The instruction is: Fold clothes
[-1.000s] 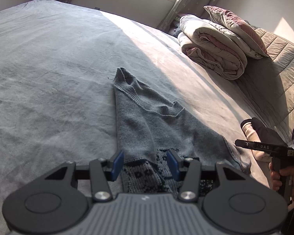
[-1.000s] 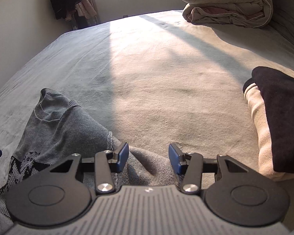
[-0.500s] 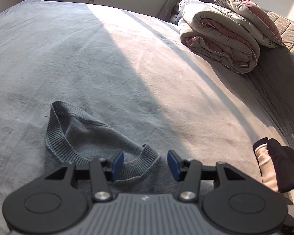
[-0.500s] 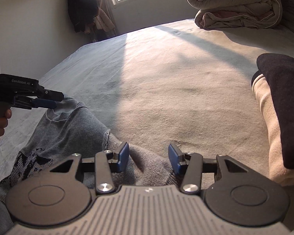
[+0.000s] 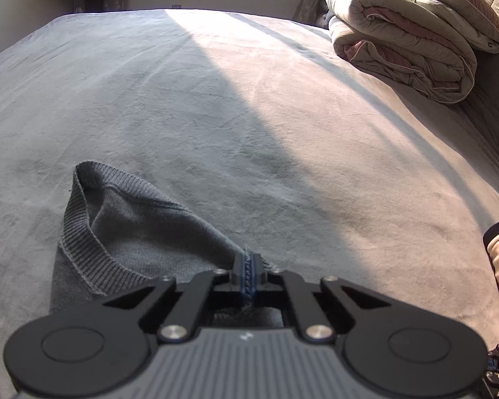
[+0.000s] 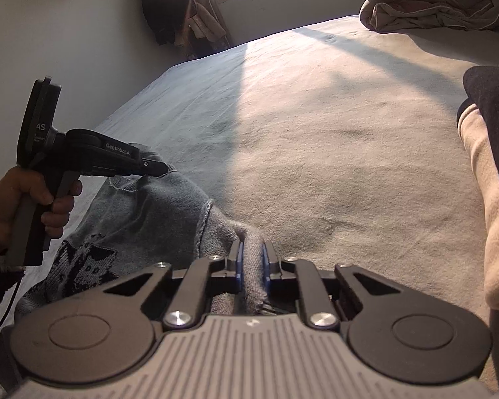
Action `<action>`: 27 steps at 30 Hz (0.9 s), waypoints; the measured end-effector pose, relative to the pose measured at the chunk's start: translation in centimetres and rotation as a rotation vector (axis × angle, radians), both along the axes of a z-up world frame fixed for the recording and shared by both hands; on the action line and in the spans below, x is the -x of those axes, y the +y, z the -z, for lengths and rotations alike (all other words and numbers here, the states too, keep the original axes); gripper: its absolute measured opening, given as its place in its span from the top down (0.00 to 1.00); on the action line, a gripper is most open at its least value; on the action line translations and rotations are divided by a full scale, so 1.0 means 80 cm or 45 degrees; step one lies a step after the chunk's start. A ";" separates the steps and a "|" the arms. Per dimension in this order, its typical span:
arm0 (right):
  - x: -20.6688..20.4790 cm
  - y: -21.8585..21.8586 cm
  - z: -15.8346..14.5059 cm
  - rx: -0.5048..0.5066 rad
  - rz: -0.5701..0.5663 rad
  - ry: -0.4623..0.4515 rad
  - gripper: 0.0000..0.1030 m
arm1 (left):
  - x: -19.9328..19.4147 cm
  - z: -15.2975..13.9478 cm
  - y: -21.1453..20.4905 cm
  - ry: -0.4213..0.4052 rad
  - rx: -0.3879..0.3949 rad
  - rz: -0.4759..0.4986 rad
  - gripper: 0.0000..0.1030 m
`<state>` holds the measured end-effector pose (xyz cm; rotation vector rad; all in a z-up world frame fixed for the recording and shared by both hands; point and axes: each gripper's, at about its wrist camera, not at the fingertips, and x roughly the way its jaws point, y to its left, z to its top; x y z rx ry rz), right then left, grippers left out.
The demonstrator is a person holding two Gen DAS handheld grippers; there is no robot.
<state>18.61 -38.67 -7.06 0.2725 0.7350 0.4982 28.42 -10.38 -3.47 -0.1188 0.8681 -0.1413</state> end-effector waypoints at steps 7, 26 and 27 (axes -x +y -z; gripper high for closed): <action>0.017 0.003 -0.024 -0.137 -0.215 -0.063 0.87 | 0.058 -0.011 0.063 -0.004 0.090 -0.042 0.98; 0.018 0.011 -0.016 -0.191 -0.323 -0.025 0.54 | 0.069 -0.028 0.101 -0.083 0.095 0.090 0.68; 0.015 0.005 -0.016 -0.216 -0.286 -0.025 0.54 | 0.062 -0.030 0.099 -0.084 0.103 0.102 0.68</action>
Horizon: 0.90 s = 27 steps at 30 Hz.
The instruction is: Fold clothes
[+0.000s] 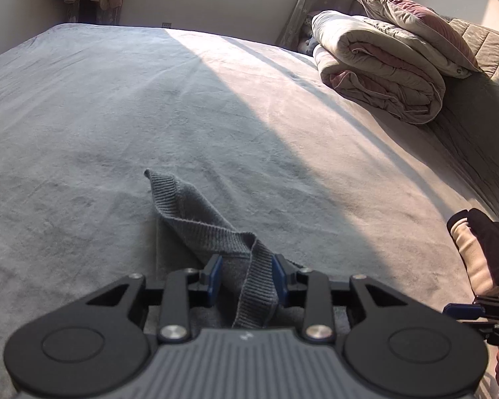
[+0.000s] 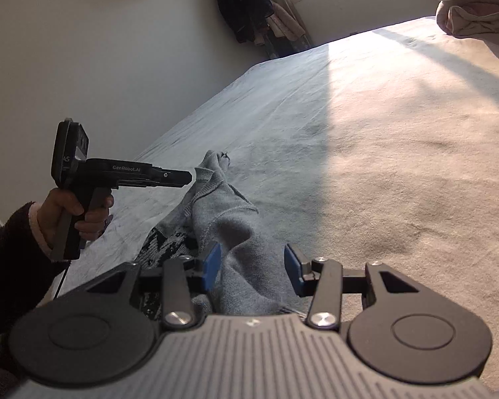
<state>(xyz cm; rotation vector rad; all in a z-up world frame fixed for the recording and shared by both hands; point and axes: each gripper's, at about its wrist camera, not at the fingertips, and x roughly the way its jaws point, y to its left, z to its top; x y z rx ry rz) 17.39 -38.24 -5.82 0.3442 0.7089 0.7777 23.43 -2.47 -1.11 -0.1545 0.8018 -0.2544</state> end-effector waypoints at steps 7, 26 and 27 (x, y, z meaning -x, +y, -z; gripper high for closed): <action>-0.018 -0.001 0.020 0.052 0.066 0.116 0.54 | -0.037 0.016 -0.016 0.131 0.045 0.022 0.67; 0.000 0.032 0.018 0.270 -0.057 -0.022 0.92 | -0.065 0.004 -0.041 -0.067 0.207 0.034 1.00; 0.000 0.028 0.013 0.278 -0.007 -0.044 0.93 | -0.067 0.001 -0.044 -0.087 0.214 0.040 1.00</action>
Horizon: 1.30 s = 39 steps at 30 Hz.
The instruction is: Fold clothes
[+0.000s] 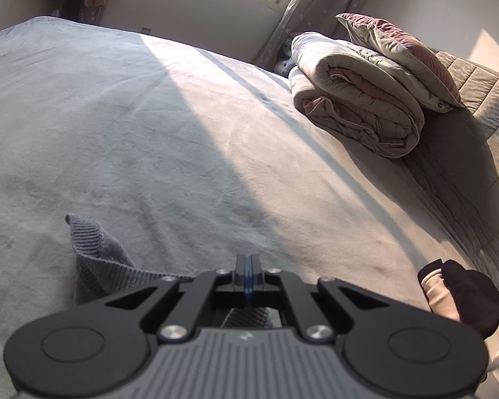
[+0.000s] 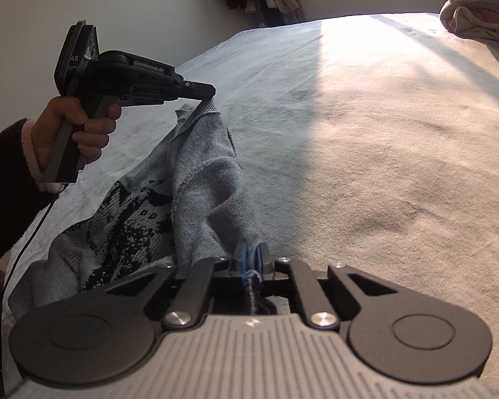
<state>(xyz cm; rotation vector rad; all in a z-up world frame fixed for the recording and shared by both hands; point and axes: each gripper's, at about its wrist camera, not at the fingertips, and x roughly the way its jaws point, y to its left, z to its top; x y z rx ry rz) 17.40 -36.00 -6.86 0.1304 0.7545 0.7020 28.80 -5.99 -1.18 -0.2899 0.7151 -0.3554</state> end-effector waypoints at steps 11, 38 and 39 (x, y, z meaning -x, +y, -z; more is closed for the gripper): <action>0.023 -0.041 -0.051 0.092 0.368 -0.320 0.93 | -0.032 -0.010 -0.024 -0.122 0.101 -0.017 1.00; 0.047 -0.005 -0.036 0.074 -0.211 -0.243 0.84 | 0.043 0.032 0.077 0.249 0.024 0.048 0.83; 0.043 -0.007 -0.035 0.071 -0.174 -0.236 0.84 | 0.039 0.032 0.075 0.281 0.027 0.036 0.78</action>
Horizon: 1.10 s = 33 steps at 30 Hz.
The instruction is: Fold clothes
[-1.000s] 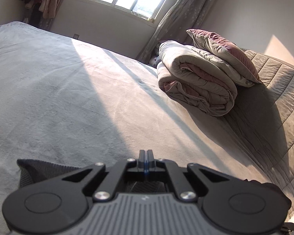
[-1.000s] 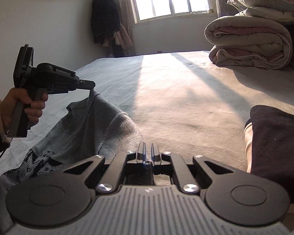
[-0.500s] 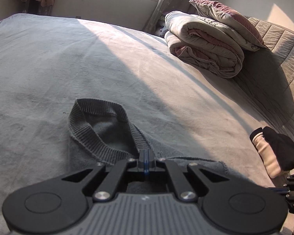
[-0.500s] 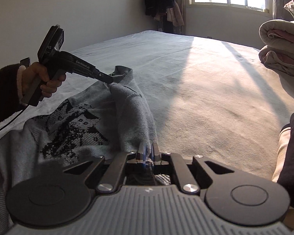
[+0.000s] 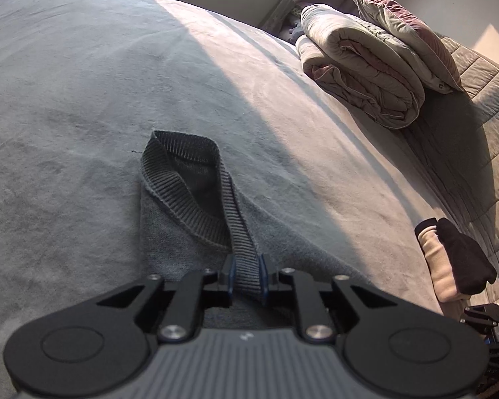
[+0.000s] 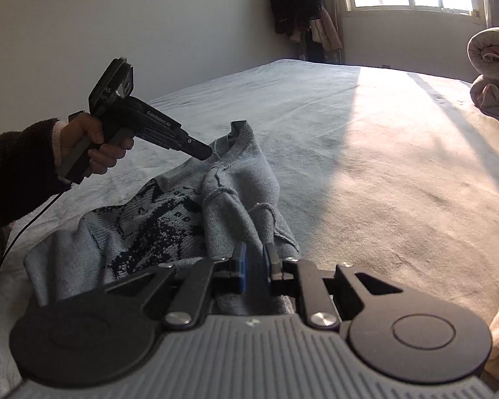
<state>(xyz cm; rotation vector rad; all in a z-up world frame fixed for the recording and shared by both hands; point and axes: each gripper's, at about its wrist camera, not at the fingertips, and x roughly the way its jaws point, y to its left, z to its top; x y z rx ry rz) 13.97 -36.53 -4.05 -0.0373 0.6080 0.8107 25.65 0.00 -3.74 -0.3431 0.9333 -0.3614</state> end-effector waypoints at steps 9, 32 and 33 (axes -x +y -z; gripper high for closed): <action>-0.020 0.006 0.025 0.005 0.042 0.102 0.83 | -0.026 0.003 -0.023 0.223 0.034 -0.065 0.67; -0.006 0.000 0.004 0.038 0.098 -0.094 0.95 | -0.024 -0.041 -0.075 0.069 0.035 -0.153 0.97; -0.007 -0.004 0.001 0.028 0.144 -0.112 0.95 | -0.030 -0.045 -0.081 0.041 0.059 -0.161 0.97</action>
